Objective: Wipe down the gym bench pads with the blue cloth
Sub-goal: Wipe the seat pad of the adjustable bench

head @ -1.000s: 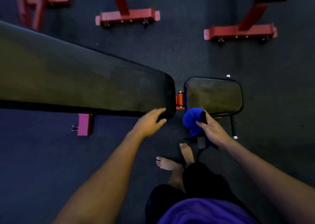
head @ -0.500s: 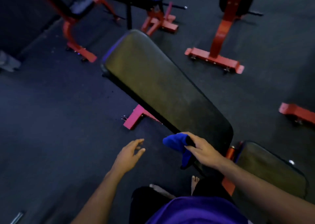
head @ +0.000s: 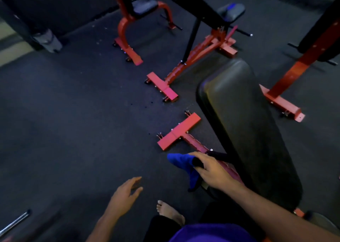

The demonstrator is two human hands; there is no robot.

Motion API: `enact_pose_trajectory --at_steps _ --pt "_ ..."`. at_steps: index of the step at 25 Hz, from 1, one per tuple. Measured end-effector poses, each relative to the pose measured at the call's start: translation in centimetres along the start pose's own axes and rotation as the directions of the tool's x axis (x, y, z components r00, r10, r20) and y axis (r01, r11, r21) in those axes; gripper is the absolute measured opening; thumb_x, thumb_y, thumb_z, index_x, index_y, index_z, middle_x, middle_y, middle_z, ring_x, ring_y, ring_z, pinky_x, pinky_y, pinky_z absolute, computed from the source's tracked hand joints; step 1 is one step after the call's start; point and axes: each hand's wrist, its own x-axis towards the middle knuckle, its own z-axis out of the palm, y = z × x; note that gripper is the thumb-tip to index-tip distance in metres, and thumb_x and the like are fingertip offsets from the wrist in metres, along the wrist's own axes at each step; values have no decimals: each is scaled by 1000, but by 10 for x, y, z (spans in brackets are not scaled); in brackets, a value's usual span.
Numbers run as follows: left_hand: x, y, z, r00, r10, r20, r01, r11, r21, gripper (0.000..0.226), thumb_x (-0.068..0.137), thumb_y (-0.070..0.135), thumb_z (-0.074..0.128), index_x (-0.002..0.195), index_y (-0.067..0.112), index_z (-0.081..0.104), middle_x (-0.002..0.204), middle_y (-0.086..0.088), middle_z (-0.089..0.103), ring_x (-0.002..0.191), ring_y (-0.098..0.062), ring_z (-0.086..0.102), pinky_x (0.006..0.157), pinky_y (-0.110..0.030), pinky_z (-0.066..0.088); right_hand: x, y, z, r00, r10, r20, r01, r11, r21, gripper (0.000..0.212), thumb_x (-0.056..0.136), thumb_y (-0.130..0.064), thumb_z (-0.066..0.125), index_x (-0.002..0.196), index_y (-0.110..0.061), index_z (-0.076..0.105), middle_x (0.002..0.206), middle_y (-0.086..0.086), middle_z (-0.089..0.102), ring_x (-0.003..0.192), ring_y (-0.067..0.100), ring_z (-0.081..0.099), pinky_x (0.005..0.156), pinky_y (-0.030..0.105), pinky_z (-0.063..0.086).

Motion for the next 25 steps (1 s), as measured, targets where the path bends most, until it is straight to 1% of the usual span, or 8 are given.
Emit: enact_pose_trajectory --at_steps 3,7,11,13,15,18,21,25 --pt "34 -23 -52 999 -40 -34 40 999 -12 38 97 22 68 135 20 62 122 8 66 105 -1 64 87 -4 40 46 -28 7 995 60 -80 -56 997 50 46 81 4 55 112 -28 66 105 -19 70 103 -7 63 91 14 46" --pt "102 -19 -101 998 -5 -67 2 999 -45 36 98 22 67 134 22 62 118 11 65 100 3 63 81 4 37 112 -41 10 985 112 -134 -107 993 48 44 84 3 60 117 -26 65 108 -15 70 104 -6 62 91 13 44" --pt "167 -5 -137 998 59 -10 -60 998 -34 39 99 24 67 137 23 60 122 14 63 98 19 59 86 3 38 185 -36 5 963 176 -204 -164 984 75 45 82 3 61 113 -31 65 103 -18 71 100 -6 63 87 14 47" --pt "199 -1 -172 995 70 69 -71 997 12 40 100 28 65 139 25 58 126 14 62 104 15 59 91 -2 41 229 -38 2 940 216 -265 -192 975 111 45 82 4 62 106 -34 65 98 -18 71 96 -5 64 82 12 46" --pt "233 -4 -213 989 90 114 -98 993 71 40 100 31 64 140 28 56 128 13 61 110 5 61 99 -14 47 271 -45 -2 925 247 -287 -212 966 149 49 84 6 63 97 -41 61 92 -22 69 90 -12 62 76 6 44" --pt "287 -1 -274 996 89 -5 -88 993 82 36 99 28 66 135 25 61 120 12 65 106 -1 64 101 -29 52 326 -59 -16 924 242 -296 -199 965 169 50 85 5 63 95 -44 59 92 -29 66 91 -17 59 77 4 42" --pt "340 18 -305 994 92 -61 -89 995 46 33 98 23 68 131 21 64 115 8 67 99 -3 66 92 -20 50 366 -67 -36 920 243 -307 -204 967 153 49 85 4 63 96 -44 59 93 -27 66 93 -16 59 80 4 42" --pt "425 46 -322 986 163 42 -163 986 17 34 97 20 68 131 19 64 116 7 68 95 9 64 83 -2 44 412 -63 -57 855 332 -399 -266 940 212 42 85 3 61 102 -36 66 96 -21 70 94 -9 61 80 11 45"
